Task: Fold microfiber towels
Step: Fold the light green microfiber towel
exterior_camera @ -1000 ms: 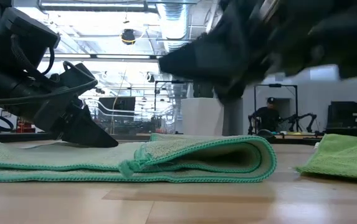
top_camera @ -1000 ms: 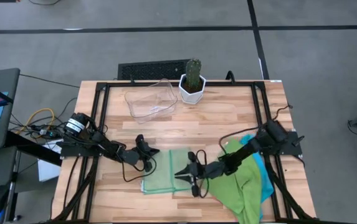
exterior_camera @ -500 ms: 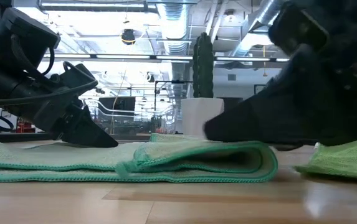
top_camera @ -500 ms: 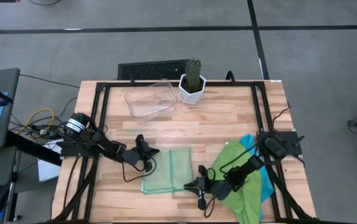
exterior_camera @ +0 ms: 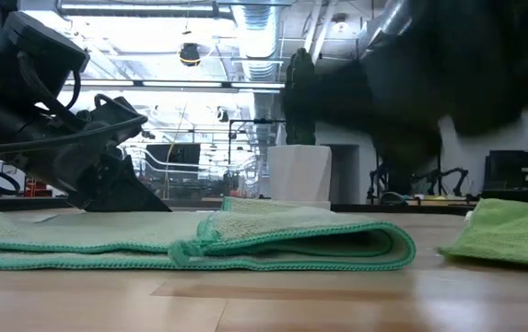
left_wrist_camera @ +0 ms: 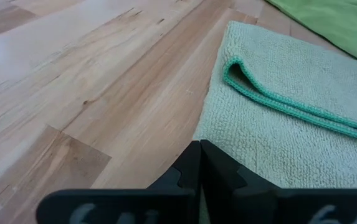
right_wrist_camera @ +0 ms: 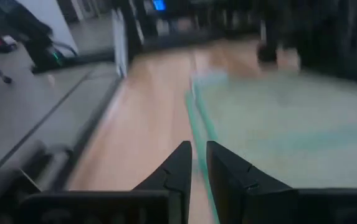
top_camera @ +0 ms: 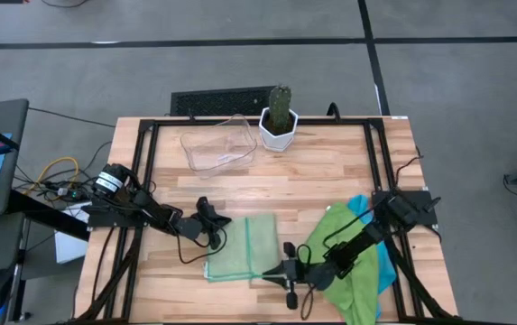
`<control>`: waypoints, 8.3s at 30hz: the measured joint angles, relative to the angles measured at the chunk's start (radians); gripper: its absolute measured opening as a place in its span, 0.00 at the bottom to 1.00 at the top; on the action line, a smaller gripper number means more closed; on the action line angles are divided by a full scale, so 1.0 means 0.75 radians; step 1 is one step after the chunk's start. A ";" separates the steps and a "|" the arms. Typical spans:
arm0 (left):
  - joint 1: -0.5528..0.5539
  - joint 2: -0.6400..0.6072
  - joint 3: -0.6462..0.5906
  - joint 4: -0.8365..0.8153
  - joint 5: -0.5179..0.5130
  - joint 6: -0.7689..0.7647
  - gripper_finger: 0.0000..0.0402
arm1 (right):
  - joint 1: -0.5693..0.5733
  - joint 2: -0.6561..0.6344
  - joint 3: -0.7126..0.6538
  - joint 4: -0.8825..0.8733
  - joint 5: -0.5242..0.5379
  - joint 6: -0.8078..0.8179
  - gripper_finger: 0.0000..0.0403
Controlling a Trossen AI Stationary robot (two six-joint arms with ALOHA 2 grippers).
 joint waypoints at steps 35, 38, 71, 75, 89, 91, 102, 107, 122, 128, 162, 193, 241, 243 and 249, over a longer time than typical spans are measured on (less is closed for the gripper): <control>-0.008 -0.154 0.001 0.176 0.033 0.206 0.00 | -0.111 0.114 0.002 -0.166 -0.060 0.080 0.18; -0.020 -0.337 0.001 -0.086 0.042 0.133 0.00 | -0.102 0.106 0.001 -0.171 -0.060 0.080 0.18; -0.135 -0.638 0.184 -1.524 0.092 -0.049 0.45 | -0.115 -0.238 0.001 -0.495 -0.064 -0.001 0.23; -0.121 -0.553 0.123 -1.375 0.118 -0.115 0.45 | -0.115 -0.237 0.001 -0.505 -0.065 -0.001 0.23; -0.121 -0.612 0.105 -1.318 0.186 -0.122 0.09 | -0.169 -0.235 0.001 -0.527 -0.047 0.009 0.23; -0.121 -0.643 0.103 -1.326 0.191 -0.128 0.03 | -0.204 -0.235 0.001 -0.529 -0.044 0.007 0.23; -0.120 -0.730 0.104 -1.307 0.149 -0.150 0.01 | -0.474 -0.235 0.001 -0.632 -0.136 -0.113 0.20; -0.120 -0.730 0.105 -1.302 0.130 -0.152 0.01 | -0.556 -0.235 0.001 -0.636 -0.256 -0.158 0.18; -0.120 -0.731 0.107 -1.277 0.104 -0.164 0.01 | -0.602 -0.068 0.007 -0.521 -0.304 -0.211 0.17; -0.120 -0.732 0.109 -1.231 0.104 -0.165 0.01 | -0.616 -0.015 0.021 -0.486 -0.310 -0.185 0.17; 0.121 -0.522 0.418 -0.982 0.231 -0.009 0.01 | -0.615 -0.015 0.020 -0.482 -0.311 -0.163 0.17; 0.229 -0.225 0.588 -0.865 0.334 0.037 0.01 | -0.417 -0.459 0.000 -1.097 -0.119 -0.031 0.17; 0.313 0.055 1.047 -1.271 0.346 0.110 0.49 | -0.334 -0.219 -0.050 -1.011 -0.054 0.186 0.17; 0.313 0.052 1.103 -1.389 0.321 0.118 0.51 | -0.334 -0.218 -0.050 -1.011 -0.054 0.185 0.17; 0.327 0.032 1.134 -1.526 0.292 0.106 0.52 | -0.333 -0.218 -0.050 -1.010 -0.055 0.186 0.17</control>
